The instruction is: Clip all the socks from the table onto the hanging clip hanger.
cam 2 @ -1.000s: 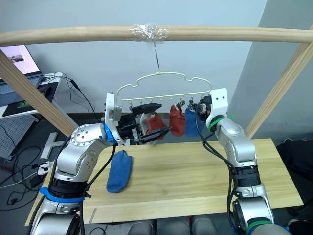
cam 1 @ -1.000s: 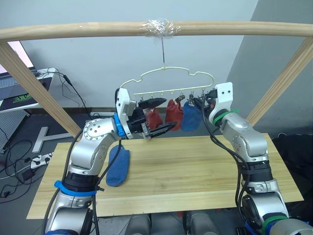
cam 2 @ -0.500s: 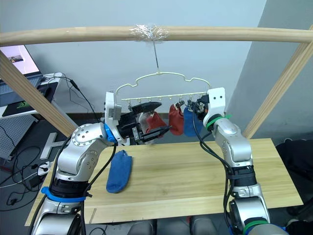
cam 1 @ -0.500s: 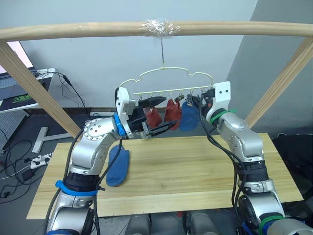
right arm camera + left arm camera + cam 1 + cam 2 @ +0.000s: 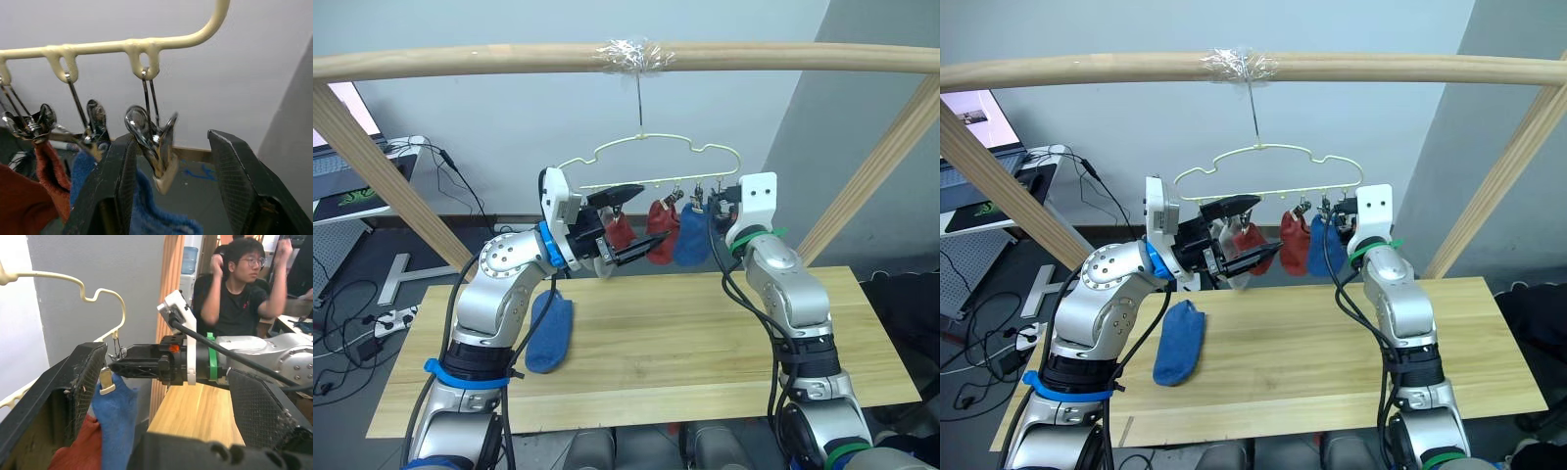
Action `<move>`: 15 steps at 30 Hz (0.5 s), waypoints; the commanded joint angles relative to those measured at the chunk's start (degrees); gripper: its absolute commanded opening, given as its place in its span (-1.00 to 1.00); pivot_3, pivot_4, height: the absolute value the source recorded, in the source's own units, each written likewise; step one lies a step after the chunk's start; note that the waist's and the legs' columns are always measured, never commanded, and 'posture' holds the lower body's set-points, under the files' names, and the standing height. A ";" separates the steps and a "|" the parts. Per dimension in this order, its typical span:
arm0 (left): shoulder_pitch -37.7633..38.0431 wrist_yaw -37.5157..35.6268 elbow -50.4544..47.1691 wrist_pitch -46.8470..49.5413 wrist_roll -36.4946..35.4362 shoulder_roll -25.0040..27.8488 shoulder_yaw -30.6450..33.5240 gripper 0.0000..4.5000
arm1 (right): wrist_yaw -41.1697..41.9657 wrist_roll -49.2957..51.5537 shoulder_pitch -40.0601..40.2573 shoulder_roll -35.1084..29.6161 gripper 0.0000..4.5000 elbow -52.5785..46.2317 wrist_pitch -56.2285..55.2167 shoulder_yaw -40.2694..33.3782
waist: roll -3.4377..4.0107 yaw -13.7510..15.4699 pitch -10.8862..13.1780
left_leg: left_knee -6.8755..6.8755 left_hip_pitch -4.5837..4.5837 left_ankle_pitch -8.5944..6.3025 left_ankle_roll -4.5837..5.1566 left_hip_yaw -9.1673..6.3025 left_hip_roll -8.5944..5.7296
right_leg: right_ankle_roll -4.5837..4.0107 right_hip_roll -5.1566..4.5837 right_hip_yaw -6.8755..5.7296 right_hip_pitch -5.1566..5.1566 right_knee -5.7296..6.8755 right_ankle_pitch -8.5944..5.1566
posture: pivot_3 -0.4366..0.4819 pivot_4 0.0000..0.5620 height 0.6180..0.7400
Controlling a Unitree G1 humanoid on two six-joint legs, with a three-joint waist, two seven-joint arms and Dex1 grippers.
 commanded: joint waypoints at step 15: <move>-0.31 0.54 -2.11 -1.58 -0.34 -0.31 1.01 1.00 | -5.83 -5.17 1.04 7.36 0.06 -6.49 0.19 2.95 | 0.00 0.01 0.00 | 0.00 -0.01 0.01 -0.01 -0.01 0.00 | 0.00 0.00 0.00 0.00 0.00 0.00 | 0.28 -0.56 1.00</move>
